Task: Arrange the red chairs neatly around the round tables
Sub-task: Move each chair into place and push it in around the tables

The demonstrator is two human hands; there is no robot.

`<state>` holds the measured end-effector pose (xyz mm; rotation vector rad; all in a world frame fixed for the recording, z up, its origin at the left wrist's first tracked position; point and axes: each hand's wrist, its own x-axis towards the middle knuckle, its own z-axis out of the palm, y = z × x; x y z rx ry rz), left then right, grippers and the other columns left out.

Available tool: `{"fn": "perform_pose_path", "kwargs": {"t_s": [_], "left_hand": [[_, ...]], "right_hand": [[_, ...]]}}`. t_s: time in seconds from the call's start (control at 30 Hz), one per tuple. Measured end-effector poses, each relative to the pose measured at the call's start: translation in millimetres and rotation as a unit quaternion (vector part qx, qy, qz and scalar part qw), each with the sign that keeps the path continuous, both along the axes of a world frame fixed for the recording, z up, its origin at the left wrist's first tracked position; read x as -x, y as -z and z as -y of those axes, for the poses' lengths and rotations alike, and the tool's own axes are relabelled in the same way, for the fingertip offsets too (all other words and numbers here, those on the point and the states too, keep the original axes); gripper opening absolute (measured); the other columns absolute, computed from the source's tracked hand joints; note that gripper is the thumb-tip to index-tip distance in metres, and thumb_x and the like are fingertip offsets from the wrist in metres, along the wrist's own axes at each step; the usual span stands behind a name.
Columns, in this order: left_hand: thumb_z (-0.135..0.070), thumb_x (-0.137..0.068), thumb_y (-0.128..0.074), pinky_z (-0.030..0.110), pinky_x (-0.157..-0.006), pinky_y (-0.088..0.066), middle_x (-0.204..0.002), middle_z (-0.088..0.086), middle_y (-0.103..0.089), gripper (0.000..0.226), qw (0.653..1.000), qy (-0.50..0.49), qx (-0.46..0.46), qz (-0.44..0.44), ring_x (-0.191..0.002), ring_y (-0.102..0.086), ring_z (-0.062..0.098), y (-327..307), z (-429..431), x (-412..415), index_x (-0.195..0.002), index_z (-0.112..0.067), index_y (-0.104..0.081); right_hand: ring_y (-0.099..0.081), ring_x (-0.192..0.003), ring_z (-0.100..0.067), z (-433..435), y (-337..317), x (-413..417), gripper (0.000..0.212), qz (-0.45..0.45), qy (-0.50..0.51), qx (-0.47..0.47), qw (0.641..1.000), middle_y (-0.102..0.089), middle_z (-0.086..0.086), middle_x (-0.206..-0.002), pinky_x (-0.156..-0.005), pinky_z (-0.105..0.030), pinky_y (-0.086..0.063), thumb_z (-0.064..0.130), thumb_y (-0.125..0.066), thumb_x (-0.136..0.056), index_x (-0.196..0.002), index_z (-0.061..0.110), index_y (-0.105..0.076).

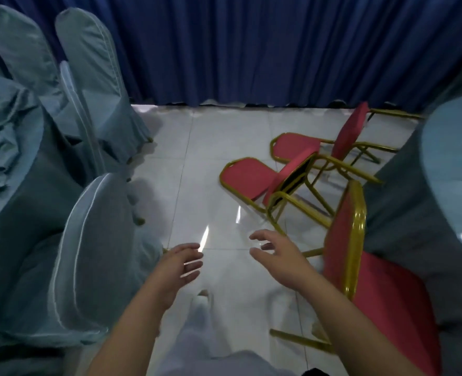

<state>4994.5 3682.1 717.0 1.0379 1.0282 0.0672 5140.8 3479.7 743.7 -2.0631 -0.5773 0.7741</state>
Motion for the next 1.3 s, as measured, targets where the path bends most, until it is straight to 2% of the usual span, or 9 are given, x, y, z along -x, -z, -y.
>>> {"fn": "perform_pose_path", "kwargs": {"t_s": [0.23,0.43,0.53,0.63,0.83,0.97,1.07,1.2,1.3], "left_hand": [[-0.011,-0.091,-0.061,0.029,-0.069,-0.056,-0.092,0.008,-0.072,0.015,0.997,0.048,0.047,0.024,-0.082,-0.070,0.020,2.2,-104.7,-186.3,-0.103,-0.012,-0.070],[-0.019,-0.090,-0.068,0.033,-0.068,-0.056,-0.096,0.010,-0.070,0.019,0.974,0.188,0.118,-0.037,-0.087,-0.067,0.024,12.7,-92.5,-308.0,-0.105,-0.008,-0.068],[-0.020,-0.089,-0.069,0.033,-0.069,-0.056,-0.091,0.009,-0.072,0.019,0.966,0.218,0.122,-0.059,-0.087,-0.069,0.024,29.1,-98.8,-359.0,-0.104,-0.009,-0.070],[-0.018,-0.089,-0.068,0.033,-0.069,-0.055,-0.092,0.009,-0.071,0.020,0.971,0.191,0.099,-0.102,-0.086,-0.068,0.024,43.5,-118.8,-410.9,-0.106,-0.008,-0.069],[-0.013,-0.090,-0.066,0.034,-0.073,-0.054,-0.096,0.011,-0.069,0.019,0.976,0.101,0.093,-0.170,-0.084,-0.067,0.024,52.5,-157.8,-498.0,-0.108,-0.006,-0.068],[-0.015,-0.092,-0.064,0.034,-0.071,-0.055,-0.097,0.011,-0.069,0.017,0.976,0.082,0.106,-0.172,-0.086,-0.067,0.025,68.4,-158.5,-554.1,-0.107,-0.007,-0.068],[-0.016,-0.092,-0.064,0.035,-0.072,-0.055,-0.097,0.011,-0.069,0.019,0.966,0.091,0.151,-0.190,-0.088,-0.067,0.025,91.7,-150.8,-582.3,-0.109,-0.008,-0.068],[-0.023,-0.090,-0.070,0.039,-0.073,-0.056,-0.112,0.014,-0.066,0.029,0.932,0.126,0.215,-0.265,-0.101,-0.065,0.030,156.7,-137.5,-608.9,-0.115,-0.008,-0.066],[-0.035,-0.078,-0.082,0.043,-0.068,-0.059,-0.113,0.011,-0.067,0.046,0.901,0.183,0.225,-0.323,-0.102,-0.065,0.032,226.5,-137.8,-631.0,-0.116,-0.015,-0.064]], "right_hand": [[-0.066,-0.103,-0.017,-38.6,-38.9,-107.4,0.022,-0.027,0.163,0.005,0.986,-0.066,0.002,-0.116,-0.095,-0.044,-0.053,0.024,-0.069,-0.091,-0.108,0.036,-0.066],[-0.066,-0.099,-0.010,-34.7,-36.4,-174.2,0.021,-0.049,0.288,-0.020,0.956,-0.070,0.007,-0.107,-0.075,-0.020,-0.049,0.027,-0.069,-0.092,-0.111,0.037,-0.068],[-0.068,-0.090,-0.017,-36.7,-14.9,-224.8,0.018,-0.061,0.338,-0.030,0.939,-0.071,0.003,-0.100,-0.070,-0.023,-0.054,0.023,-0.070,-0.091,-0.104,0.033,-0.069],[-0.066,-0.091,-0.009,-45.3,12.6,-290.2,0.016,-0.072,0.359,-0.036,0.930,-0.069,0.010,-0.098,-0.074,-0.022,-0.053,0.021,-0.069,-0.091,-0.102,0.032,-0.070],[-0.062,-0.086,0.007,-76.0,46.5,-436.5,0.010,-0.161,0.334,-0.017,0.928,-0.062,0.022,-0.104,-0.061,-0.009,-0.044,0.036,-0.066,-0.089,-0.094,0.045,-0.066],[-0.060,-0.094,-0.005,-89.6,79.9,-527.4,0.011,-0.193,0.341,0.013,0.920,-0.064,0.010,-0.111,-0.074,-0.025,-0.048,0.034,-0.068,-0.089,-0.094,0.042,-0.061],[-0.058,-0.107,-0.020,-98.9,113.6,-570.7,0.038,-0.239,0.410,0.051,0.879,-0.059,0.000,-0.122,-0.092,-0.041,-0.052,0.034,-0.072,-0.087,-0.122,0.026,-0.058],[-0.053,-0.108,-0.024,-106.4,171.8,-599.6,0.066,-0.322,0.484,0.101,0.807,-0.051,-0.004,-0.130,-0.084,-0.041,-0.049,0.036,-0.076,-0.083,-0.138,0.023,-0.043],[-0.048,-0.115,-0.026,-113.2,229.1,-621.5,0.090,-0.393,0.499,0.107,0.765,-0.045,-0.004,-0.139,-0.088,-0.046,-0.049,0.047,-0.082,-0.073,-0.146,0.030,-0.034]]}}
